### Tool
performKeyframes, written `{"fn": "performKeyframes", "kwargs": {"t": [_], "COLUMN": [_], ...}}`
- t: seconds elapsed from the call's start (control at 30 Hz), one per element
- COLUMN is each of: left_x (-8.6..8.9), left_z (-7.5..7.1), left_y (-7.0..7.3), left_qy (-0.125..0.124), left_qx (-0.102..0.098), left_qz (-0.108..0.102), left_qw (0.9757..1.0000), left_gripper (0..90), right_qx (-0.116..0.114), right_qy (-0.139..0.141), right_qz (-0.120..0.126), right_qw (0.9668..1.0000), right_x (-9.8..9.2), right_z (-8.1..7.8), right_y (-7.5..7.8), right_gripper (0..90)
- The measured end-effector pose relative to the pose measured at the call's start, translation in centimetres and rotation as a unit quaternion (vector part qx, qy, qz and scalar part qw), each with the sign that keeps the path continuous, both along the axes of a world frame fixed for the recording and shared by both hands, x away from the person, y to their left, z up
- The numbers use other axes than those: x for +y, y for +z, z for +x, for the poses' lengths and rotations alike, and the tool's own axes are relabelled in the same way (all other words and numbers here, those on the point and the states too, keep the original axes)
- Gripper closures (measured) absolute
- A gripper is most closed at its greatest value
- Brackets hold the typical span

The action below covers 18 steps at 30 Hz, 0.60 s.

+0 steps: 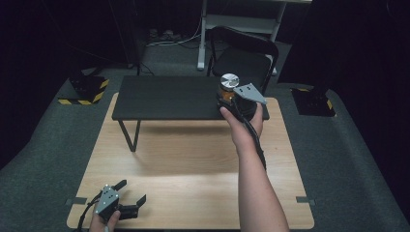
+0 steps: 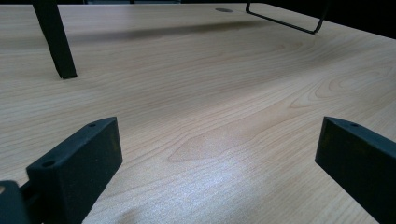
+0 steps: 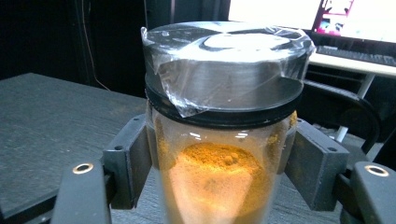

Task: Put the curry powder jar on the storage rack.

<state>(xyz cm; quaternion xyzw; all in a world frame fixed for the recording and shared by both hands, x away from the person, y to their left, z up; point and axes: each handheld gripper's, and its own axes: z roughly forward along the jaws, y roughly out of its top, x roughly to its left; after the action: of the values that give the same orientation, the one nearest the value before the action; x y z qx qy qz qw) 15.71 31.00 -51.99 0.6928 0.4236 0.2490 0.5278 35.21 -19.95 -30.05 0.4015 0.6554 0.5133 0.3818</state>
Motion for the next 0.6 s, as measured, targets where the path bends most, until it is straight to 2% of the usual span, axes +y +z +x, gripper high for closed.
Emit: {"fn": "performKeyframes", "kwargs": {"t": [0.27, 0.5, 0.6], "left_x": [0.1, 0.1, 0.1], "left_z": [0.0, 0.0, 0.0], "left_y": [0.0, 0.0, 0.0], "left_qy": [0.0, 0.0, 0.0], "left_qx": [0.0, 0.001, 0.001], "left_qz": [-0.002, -0.003, -0.003], "left_qw": [1.0, 1.0, 1.0], "left_gripper": [0.7, 0.7, 0.7], "right_qx": [0.01, 0.004, 0.0], "right_qy": [-0.001, -0.003, -0.004], "right_qz": [0.004, 0.003, 0.012], "right_qw": [0.9999, 1.0, 0.9999], "right_x": [0.5, 0.9, 0.8], "right_z": [0.8, 0.9, 0.9], "right_y": [-0.7, -1.1, -1.5], "right_gripper": [30.6, 30.6, 30.5]}}
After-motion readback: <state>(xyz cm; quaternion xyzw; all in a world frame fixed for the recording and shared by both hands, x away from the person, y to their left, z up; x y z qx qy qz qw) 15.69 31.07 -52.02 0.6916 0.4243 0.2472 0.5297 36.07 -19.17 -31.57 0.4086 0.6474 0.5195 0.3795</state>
